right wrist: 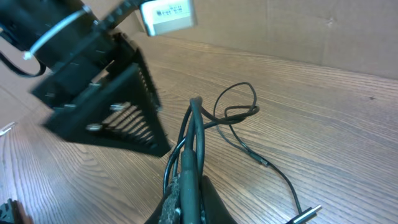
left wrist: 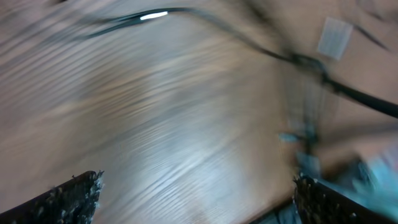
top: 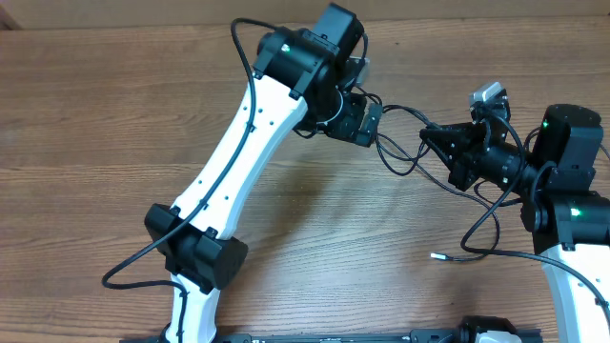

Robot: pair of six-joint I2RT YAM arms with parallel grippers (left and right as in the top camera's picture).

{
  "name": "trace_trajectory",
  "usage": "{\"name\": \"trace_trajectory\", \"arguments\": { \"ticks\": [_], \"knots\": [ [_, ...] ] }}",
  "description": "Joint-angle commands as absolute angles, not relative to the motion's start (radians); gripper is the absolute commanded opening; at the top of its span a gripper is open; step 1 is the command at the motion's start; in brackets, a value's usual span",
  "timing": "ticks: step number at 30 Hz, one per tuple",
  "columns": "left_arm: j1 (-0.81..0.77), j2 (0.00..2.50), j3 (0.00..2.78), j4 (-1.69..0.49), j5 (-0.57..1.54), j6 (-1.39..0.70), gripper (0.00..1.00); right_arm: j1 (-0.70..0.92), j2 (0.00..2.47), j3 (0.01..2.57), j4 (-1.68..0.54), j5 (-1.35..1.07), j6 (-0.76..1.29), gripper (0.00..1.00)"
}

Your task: Untangle cables

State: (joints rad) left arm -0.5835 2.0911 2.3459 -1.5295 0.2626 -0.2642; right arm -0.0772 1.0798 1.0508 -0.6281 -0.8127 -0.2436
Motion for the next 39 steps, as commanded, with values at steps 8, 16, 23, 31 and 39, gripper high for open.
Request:
{"name": "trace_trajectory", "arguments": {
  "ticks": [8,16,23,31,39],
  "knots": [
    [-0.551,1.957,2.359,-1.516,0.588,0.468,0.80,-0.081,1.063,1.051,-0.624,-0.889,-0.234,0.04],
    [-0.550,1.958,2.337,-1.486,0.375,0.435,1.00,-0.081,1.063,1.051,-0.622,-0.944,-0.234,0.04],
    [-0.550,1.959,2.299,-1.400,0.302,0.339,1.00,-0.081,1.063,1.051,-0.612,-1.015,-0.234,0.04],
    [-0.550,1.976,2.258,-1.359,0.232,0.307,1.00,-0.081,1.063,1.051,-0.611,-1.077,-0.234,0.04],
    [-0.549,1.976,2.178,-1.271,0.170,0.217,1.00,-0.081,1.063,1.051,-0.612,-1.105,-0.232,0.04]
  ]
}}
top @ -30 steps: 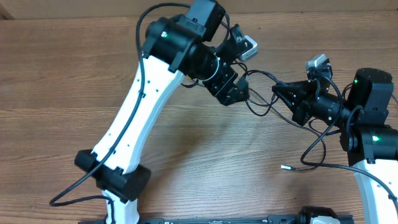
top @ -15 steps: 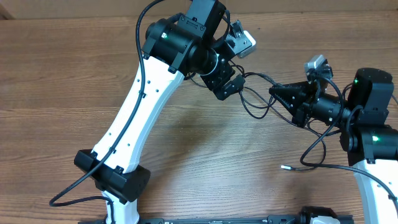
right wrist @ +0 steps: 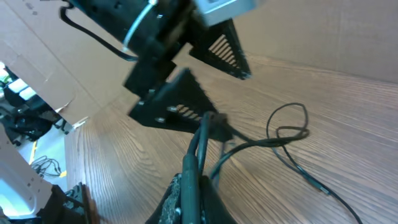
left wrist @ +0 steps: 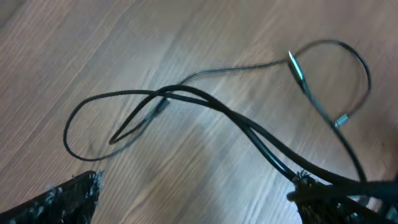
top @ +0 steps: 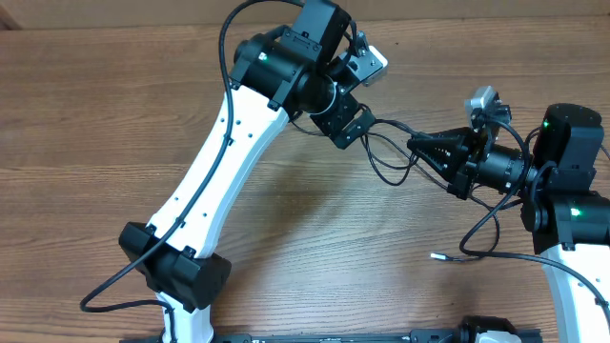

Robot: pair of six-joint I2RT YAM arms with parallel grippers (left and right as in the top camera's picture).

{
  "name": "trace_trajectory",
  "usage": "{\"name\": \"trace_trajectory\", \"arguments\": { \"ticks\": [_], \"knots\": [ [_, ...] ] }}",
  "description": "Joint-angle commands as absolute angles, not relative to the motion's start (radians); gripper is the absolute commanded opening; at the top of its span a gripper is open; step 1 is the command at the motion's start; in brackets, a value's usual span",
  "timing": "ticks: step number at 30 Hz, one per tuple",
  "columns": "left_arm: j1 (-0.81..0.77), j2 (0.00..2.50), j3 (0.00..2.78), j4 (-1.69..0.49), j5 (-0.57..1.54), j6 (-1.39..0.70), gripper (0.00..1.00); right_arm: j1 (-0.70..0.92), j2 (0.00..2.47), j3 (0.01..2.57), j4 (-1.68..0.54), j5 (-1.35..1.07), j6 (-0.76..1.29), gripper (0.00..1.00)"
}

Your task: Untangle cables

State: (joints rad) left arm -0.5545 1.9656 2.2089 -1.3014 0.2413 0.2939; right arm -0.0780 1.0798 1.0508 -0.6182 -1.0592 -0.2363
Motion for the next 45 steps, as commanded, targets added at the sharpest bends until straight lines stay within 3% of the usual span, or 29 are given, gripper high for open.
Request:
{"name": "trace_trajectory", "arguments": {
  "ticks": [1,14,27,32,33,34,37,39,42,44,45],
  "knots": [
    [-0.549,1.976,2.167,-1.250,0.158,0.195,1.00,-0.081,1.063,1.051,-0.612,-1.105,-0.231,0.04],
    [-0.550,1.977,2.162,-1.173,0.115,0.009,1.00,-0.081,1.063,1.051,-0.615,-1.166,-0.231,0.04],
    [-0.537,1.977,2.161,-1.219,-0.235,-0.307,1.00,-0.081,1.063,1.051,-0.642,-1.192,-0.227,0.04],
    [-0.516,1.977,2.161,-1.214,-0.127,-0.287,1.00,-0.081,1.063,1.051,-0.642,-1.191,-0.228,0.04],
    [-0.515,1.977,2.161,-1.213,-0.087,-0.252,0.98,-0.081,1.063,1.051,-0.642,-1.191,-0.228,0.04],
    [-0.516,1.977,2.161,-1.212,-0.047,-0.212,0.90,-0.081,1.063,1.051,-0.642,-1.191,-0.228,0.04],
    [-0.518,1.977,2.161,-1.202,0.089,-0.065,0.48,-0.081,1.063,1.051,-0.641,-1.188,-0.228,0.04],
    [-0.518,1.977,2.161,-1.195,0.155,-0.007,0.42,-0.081,1.063,1.051,-0.641,-1.188,-0.228,0.04],
    [-0.518,1.977,2.161,-1.192,0.280,0.117,0.45,-0.081,1.063,1.051,-0.641,-1.188,-0.228,0.04],
    [-0.518,1.977,2.161,-1.192,0.294,0.148,0.59,-0.081,1.063,1.051,-0.641,-1.188,-0.228,0.04],
    [-0.518,1.977,2.161,-1.191,0.293,0.160,0.78,-0.081,1.063,1.051,-0.641,-1.188,-0.228,0.04]
  ]
}}
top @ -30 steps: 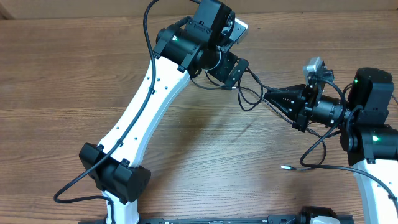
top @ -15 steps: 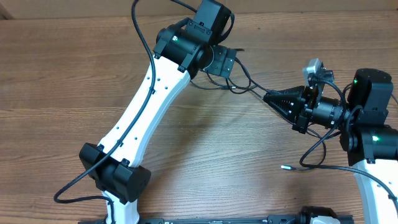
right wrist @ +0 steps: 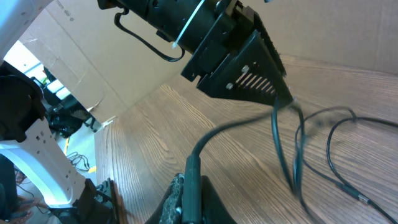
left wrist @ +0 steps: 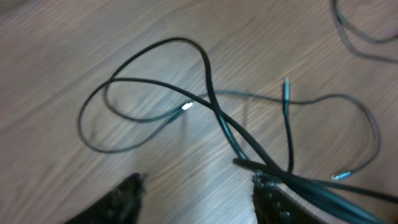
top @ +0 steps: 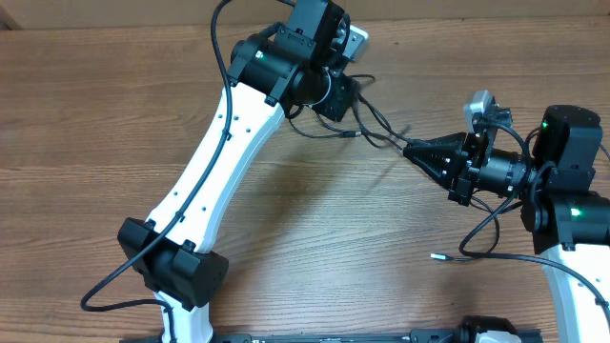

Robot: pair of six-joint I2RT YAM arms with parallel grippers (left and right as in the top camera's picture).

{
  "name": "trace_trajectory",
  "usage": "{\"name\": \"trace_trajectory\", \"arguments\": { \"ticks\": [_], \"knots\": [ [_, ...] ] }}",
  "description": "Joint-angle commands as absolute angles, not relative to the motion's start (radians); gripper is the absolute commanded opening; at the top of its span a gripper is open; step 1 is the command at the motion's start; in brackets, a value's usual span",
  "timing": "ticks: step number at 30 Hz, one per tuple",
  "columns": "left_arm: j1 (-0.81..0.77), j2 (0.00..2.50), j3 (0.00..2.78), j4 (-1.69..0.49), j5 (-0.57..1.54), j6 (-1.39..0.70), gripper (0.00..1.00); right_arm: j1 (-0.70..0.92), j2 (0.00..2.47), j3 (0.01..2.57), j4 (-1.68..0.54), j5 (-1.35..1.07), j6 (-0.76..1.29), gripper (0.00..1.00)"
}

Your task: Untangle cables

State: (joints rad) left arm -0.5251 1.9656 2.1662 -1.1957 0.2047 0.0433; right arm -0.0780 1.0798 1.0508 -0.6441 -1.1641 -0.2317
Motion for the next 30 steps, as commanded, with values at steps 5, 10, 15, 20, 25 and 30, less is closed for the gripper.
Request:
{"name": "trace_trajectory", "arguments": {
  "ticks": [5,10,15,20,25,30],
  "knots": [
    [-0.517,1.977,2.161,-1.177,0.293,0.242,0.87,-0.081,1.063,1.051,-0.641,-1.188,-0.228,0.04],
    [-0.517,1.977,2.161,-1.198,0.288,0.314,0.69,-0.081,1.063,1.051,-0.641,-1.185,-0.228,0.04],
    [-0.511,1.977,2.161,-1.231,0.288,0.306,0.34,-0.081,1.063,1.051,-0.677,-1.099,-0.228,0.04],
    [-0.505,1.977,2.161,-1.248,0.289,0.280,0.25,-0.080,1.077,1.051,-0.790,-0.921,-0.228,0.17],
    [-0.504,1.977,2.161,-1.254,0.289,0.280,0.31,-0.080,1.122,1.051,-0.898,-0.671,-0.228,0.40],
    [-0.504,1.977,2.161,-1.253,0.289,0.273,0.40,-0.080,1.190,1.051,-0.953,-0.509,-0.228,0.83]
  ]
}}
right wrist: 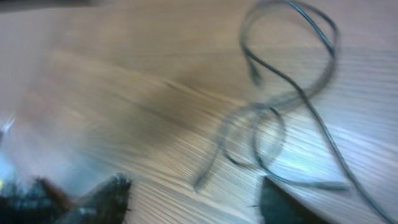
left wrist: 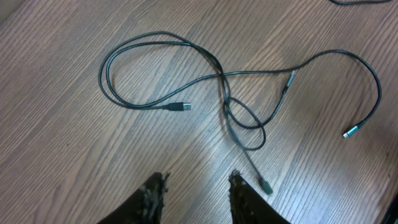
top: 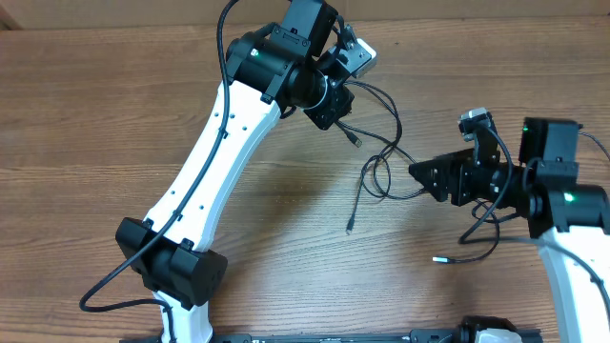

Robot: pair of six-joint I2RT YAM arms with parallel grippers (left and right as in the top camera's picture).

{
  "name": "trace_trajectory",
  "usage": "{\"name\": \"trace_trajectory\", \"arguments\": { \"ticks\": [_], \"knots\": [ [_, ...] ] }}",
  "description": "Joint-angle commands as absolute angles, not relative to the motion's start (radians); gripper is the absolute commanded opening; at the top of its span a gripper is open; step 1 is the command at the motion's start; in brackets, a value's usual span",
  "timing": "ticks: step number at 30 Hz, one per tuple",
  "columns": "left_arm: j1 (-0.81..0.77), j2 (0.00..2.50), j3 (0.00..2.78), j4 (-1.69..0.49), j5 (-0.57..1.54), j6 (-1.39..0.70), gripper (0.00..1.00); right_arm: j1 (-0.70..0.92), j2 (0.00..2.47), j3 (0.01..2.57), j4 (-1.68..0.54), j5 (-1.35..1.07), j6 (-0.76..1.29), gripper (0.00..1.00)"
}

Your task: Untangle cables

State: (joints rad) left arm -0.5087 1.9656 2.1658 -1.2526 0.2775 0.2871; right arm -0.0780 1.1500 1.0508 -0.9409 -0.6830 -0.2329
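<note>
Several thin black cables (top: 379,173) lie slack on the wooden table between the arms, still crossing in a small loop (left wrist: 246,128). A USB plug (left wrist: 183,107) and a blue-tipped plug (left wrist: 349,132) lie free, and another plug (left wrist: 264,185) rests by my left fingers. My left gripper (left wrist: 196,190) hangs open above the table, with nothing between its fingers. My right gripper (right wrist: 189,196) is open too, low beside the loop (right wrist: 258,134), in a blurred view. In the overhead view the left gripper (top: 332,103) is behind the cables and the right gripper (top: 419,171) is on their right.
Another cable end with a pale tip (top: 438,258) lies near the right arm's base. The arms' own black wiring hangs along both arms. A cardboard wall runs along the table's far edge (top: 457,11).
The cable stretched taut between both grippers now lies slack on the table. My right gripper has let it go, opened and drawn back to the right. The left gripper holds nothing.
My right gripper was shut on a cable bundle close to the left gripper. Then the left gripper stood further back-left with cable running from it. Then the strand was taut between the two. Now both grippers are open and the cables lie spread on the table.
</note>
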Motion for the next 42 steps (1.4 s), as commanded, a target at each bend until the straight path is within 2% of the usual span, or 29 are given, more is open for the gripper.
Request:
{"name": "trace_trajectory", "arguments": {
  "ticks": [1,2,7,10,14,18,24,27,34,38,40,42],
  "knots": [
    [-0.504,1.977,2.161,-1.253,0.289,0.273,0.41,-0.080,1.204,1.051,-0.955,-0.508,-0.229,0.95],
    [-0.504,1.977,2.161,-1.253,0.289,0.273,0.42,-0.080,1.222,1.051,-0.953,-0.509,-0.228,1.00],
    [-0.504,1.977,2.161,-1.263,0.289,0.272,0.42,-0.080,1.303,1.051,-0.948,-0.540,-0.228,1.00],
    [-0.503,1.977,2.161,-1.285,0.260,0.254,0.43,-0.080,1.359,1.051,-0.932,-0.667,-0.228,1.00],
    [-0.503,1.977,2.161,-1.322,0.078,0.050,0.46,-0.073,1.452,1.050,-0.898,-0.743,-0.230,1.00],
    [-0.502,1.977,2.161,-1.334,0.010,-0.034,0.49,-0.018,1.547,1.050,-0.875,-0.743,-0.271,0.95],
    [-0.499,1.977,2.161,-1.334,-0.015,-0.068,0.51,0.094,1.647,1.048,-0.842,-0.730,-0.384,0.93],
    [-0.493,1.977,2.161,-1.340,-0.015,-0.073,0.50,0.134,1.693,1.048,-0.789,-0.654,-0.382,0.86],
    [-0.465,1.977,2.161,-1.380,-0.015,-0.075,0.45,0.149,1.803,1.048,-0.667,-0.620,-0.384,0.82],
    [-0.462,1.977,2.161,-1.376,-0.012,-0.075,0.45,0.158,1.815,1.047,-0.675,-0.641,-0.403,0.66],
    [-0.462,1.977,2.161,-1.368,-0.007,-0.075,0.44,0.169,1.816,1.047,-0.691,-0.641,-0.416,0.42],
    [-0.462,1.977,2.161,-1.369,-0.007,-0.075,0.45,0.174,1.816,1.046,-0.702,-0.641,-0.418,0.32]
  ]
}}
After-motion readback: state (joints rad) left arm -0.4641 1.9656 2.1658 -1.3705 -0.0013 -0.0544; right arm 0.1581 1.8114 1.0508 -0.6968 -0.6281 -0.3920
